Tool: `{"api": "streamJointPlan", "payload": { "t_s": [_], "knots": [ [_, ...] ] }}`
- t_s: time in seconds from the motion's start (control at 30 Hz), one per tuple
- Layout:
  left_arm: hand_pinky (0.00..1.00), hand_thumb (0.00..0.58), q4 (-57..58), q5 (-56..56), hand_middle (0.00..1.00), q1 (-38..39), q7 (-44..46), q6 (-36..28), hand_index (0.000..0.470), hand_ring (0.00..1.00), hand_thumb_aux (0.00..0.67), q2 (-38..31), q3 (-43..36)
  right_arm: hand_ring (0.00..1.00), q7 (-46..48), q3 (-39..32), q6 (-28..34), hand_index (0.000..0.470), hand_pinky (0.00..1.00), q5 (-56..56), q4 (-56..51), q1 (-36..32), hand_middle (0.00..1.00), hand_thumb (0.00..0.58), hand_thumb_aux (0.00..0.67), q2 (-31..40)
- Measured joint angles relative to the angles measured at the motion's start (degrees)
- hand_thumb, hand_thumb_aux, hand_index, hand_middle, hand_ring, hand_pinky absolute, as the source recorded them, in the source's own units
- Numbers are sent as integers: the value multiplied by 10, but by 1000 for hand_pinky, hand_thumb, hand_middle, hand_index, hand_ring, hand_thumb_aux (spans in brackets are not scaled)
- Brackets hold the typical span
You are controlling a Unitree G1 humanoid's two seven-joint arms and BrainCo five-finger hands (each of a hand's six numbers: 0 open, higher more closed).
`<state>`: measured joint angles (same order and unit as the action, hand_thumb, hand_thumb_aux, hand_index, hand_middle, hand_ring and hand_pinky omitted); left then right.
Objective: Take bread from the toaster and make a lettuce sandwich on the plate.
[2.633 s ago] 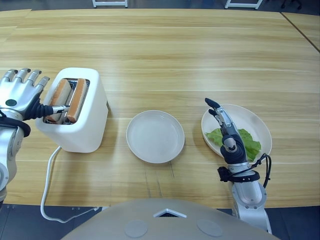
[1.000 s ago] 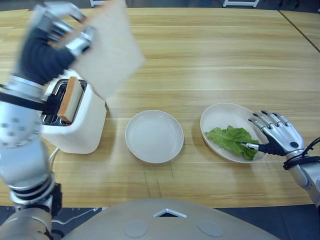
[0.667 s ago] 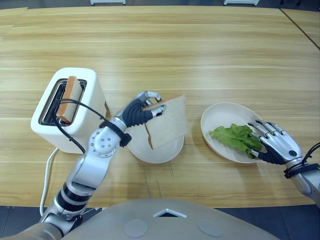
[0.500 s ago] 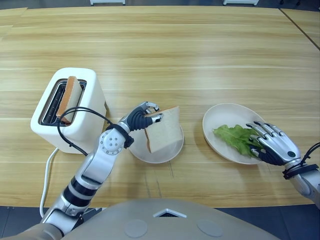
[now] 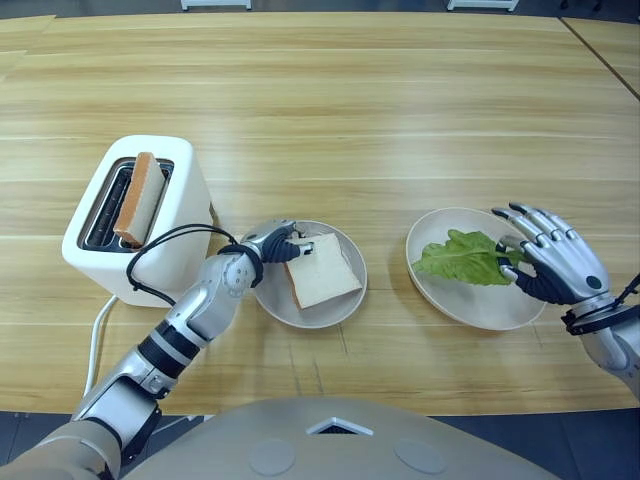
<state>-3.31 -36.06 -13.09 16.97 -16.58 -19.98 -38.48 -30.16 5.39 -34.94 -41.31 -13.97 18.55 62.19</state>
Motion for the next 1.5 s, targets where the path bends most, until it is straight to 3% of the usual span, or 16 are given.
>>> {"api": "streamJointPlan", "payload": {
  "t_s": [0.03, 0.07, 0.1, 0.13, 0.6, 0.73, 0.87, 1.03, 1.1, 1.2, 1.3, 1.33, 1.37, 1.43, 1.47, 1.5],
  "knots": [
    [1000, 580, -8, -16, 1000, 3, 3, 2, 470, 1000, 670, -4, -8, 0, 14, 12, 0, 470, 0, 13, 23, 3, 0, 580, 670, -1],
    [196, 572, -20, -33, 196, 7, 7, 3, 415, 196, 591, -9, -13, 0, 27, 24, 1, 470, 0, 24, 45, 7, 0, 580, 670, -2],
    [0, 198, -33, -52, 0, 9, 14, 5, 88, 0, 126, -16, -22, 0, 44, 36, 4, 470, 0, 37, 69, 10, 0, 580, 670, -4],
    [0, 0, -44, -66, 0, 11, 21, 7, 0, 0, 0, -20, -25, 0, 57, 45, 6, 470, 0, 45, 85, 12, 0, 580, 670, -7],
    [0, 0, -219, -358, 0, 19, -39, 23, 0, 0, 0, -22, 5, 0, 222, 33, 42, 470, 0, 109, 264, 1, 0, 580, 670, -138],
    [0, 0, -360, -375, 0, 54, -14, 18, 0, 0, 0, -29, 106, 0, 239, -16, 44, 470, 0, 85, 261, -22, 0, 580, 670, -182],
    [0, 0, -493, -286, 0, 40, 43, -11, 0, 0, 0, -32, 277, 0, 242, -91, 44, 470, 0, 34, 229, -61, 0, 580, 670, -241],
    [0, 0, -521, -189, 0, 17, 116, -3, 0, 0, 0, -129, 488, 0, 224, -170, 58, 470, 0, -56, 175, -101, 0, 580, 670, -298],
    [0, 0, -507, -171, 0, 45, 130, 9, 0, 0, 0, -153, 543, 0, 213, -190, 59, 470, 0, -81, 157, -108, 0, 580, 670, -305],
    [0, 0, -455, -164, 0, 157, 165, 30, 0, 0, 0, -177, 616, 0, 202, -209, 62, 470, 0, -106, 142, -114, 0, 580, 670, -311],
    [0, 0, -433, -175, 0, 235, 193, 47, 0, 0, 0, -184, 632, 0, 195, -214, 64, 470, 0, -126, 142, -114, 0, 580, 670, -302],
    [0, 0, -428, -181, 0, 256, 202, 55, 0, 0, 0, -185, 626, 0, 194, -214, 65, 439, 0, -132, 143, -110, 0, 577, 625, -293],
    [0, 0, -426, -191, 0, 271, 209, 61, 0, 0, 0, -185, 615, 0, 194, -212, 66, 306, 0, -134, 148, -103, 0, 509, 436, -284],
    [0, 0, -425, -200, 0, 281, 222, 68, 0, 0, 0, -185, 593, 0, 194, -205, 69, 205, 0, -134, 160, -87, 0, 395, 292, -271],
    [0, 0, -420, -209, 0, 280, 224, 68, 0, 0, 0, -185, 589, 0, 195, -200, 72, 0, 0, -133, 169, -78, 0, 0, 0, -266],
    [0, 0, -413, -219, 0, 278, 224, 68, 0, 0, 0, -185, 585, 0, 196, -196, 75, 0, 0, -132, 179, -71, 0, 0, 0, -262]
  ]
}}
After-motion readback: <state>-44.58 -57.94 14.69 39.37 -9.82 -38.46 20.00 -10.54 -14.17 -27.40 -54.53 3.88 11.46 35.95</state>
